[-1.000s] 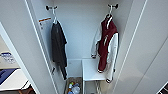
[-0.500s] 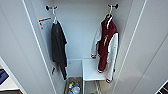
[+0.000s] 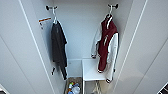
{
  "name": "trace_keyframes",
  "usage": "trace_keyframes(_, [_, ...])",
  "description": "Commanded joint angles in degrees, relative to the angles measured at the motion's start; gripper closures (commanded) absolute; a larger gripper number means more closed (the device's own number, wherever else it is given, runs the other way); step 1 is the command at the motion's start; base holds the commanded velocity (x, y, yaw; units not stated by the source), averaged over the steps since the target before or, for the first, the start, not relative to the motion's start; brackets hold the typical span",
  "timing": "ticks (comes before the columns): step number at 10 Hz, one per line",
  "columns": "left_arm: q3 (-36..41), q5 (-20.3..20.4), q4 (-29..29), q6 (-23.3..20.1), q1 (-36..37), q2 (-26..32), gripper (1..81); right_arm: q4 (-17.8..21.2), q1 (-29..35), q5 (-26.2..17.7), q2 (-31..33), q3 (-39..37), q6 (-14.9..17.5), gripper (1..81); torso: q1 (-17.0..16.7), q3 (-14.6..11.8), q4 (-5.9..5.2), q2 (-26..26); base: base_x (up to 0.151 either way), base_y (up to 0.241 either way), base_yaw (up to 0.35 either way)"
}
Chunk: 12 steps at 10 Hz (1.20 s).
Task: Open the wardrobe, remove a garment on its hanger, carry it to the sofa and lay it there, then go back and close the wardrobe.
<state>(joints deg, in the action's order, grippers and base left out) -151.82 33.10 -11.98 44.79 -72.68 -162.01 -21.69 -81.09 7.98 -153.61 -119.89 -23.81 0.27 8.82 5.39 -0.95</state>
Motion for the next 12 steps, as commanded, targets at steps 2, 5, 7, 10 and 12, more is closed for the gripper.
trace_keyframes(2, [-10.33, -0.13, -7.18, 1.35, -0.05, 2.04, 1.0, -0.02, 2.38, -1.92, -0.13, -0.41, 0.51, 1.0, 0.00, 0.00, 0.00, 0.00, 0.000, 0.000, 0.000])
trace_keyframes(5, [-11.13, -0.49, 7.43, 0.39, -3.74, 1.34, 1.0, -0.19, 2.90, -2.18, -3.12, -5.15, 0.69, 1.0, 0.00, 0.00, 0.00, 0.00, 0.000, 0.000, 0.000])
trace_keyframes(7, [-11.13, -0.49, 28.80, 0.39, -6.98, 0.90, 1.0, -10.18, 4.13, -2.27, -4.79, -7.36, 3.59, 1.0, 0.00, 0.00, 0.00, 0.00, 0.000, 0.000, 0.000])
trace_keyframes(10, [-11.04, -1.72, 53.85, 1.00, -11.82, 0.63, 1.0, -25.99, 9.30, -7.96, -7.16, -10.69, 3.77, 1.0, 0.00, -0.02, 0.00, -0.02, 0.000, 0.000, 0.000])
trace_keyframes(12, [-11.22, -2.50, 58.57, 1.00, -13.76, -1.21, 1.0, -28.32, 12.75, -10.71, -8.66, -13.86, 3.77, 1.0, 0.00, -0.02, 0.00, -0.02, 0.000, 0.000, 0.000])
